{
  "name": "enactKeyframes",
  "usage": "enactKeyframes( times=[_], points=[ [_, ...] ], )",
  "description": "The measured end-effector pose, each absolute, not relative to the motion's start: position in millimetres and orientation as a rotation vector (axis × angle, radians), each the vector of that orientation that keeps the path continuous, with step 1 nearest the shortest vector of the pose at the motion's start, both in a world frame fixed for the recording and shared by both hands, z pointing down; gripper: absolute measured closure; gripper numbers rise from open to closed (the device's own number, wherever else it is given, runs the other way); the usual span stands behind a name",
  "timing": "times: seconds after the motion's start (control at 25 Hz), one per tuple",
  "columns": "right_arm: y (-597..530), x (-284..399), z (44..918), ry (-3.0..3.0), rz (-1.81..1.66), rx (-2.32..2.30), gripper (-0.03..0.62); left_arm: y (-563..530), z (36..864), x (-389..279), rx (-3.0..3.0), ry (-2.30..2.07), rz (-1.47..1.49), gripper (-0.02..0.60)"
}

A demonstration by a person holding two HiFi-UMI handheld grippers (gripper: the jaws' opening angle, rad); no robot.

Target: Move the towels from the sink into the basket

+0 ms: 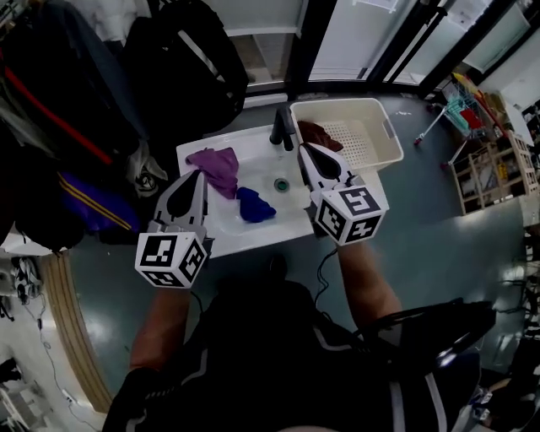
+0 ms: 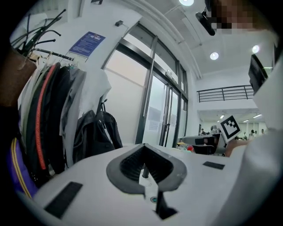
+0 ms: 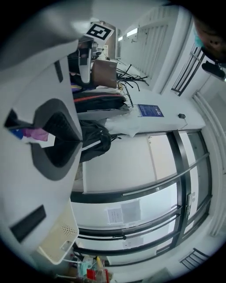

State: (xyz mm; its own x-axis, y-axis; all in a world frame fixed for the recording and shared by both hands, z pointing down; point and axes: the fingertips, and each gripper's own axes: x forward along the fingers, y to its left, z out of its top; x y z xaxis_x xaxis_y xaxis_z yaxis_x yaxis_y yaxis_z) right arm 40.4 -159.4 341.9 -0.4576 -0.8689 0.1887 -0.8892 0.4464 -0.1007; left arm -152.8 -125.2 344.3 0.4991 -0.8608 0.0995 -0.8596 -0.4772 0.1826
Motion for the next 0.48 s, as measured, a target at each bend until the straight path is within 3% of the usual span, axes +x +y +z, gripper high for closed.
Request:
enactKeyframes(
  times=[0.48],
  points=[
    [-128.2, -12.3, 345.1, -2.625, 0.264, 1.528, 0.581, -101.0, 341.8, -191.0, 2.539, -1.526, 0.002, 0.578]
  ],
)
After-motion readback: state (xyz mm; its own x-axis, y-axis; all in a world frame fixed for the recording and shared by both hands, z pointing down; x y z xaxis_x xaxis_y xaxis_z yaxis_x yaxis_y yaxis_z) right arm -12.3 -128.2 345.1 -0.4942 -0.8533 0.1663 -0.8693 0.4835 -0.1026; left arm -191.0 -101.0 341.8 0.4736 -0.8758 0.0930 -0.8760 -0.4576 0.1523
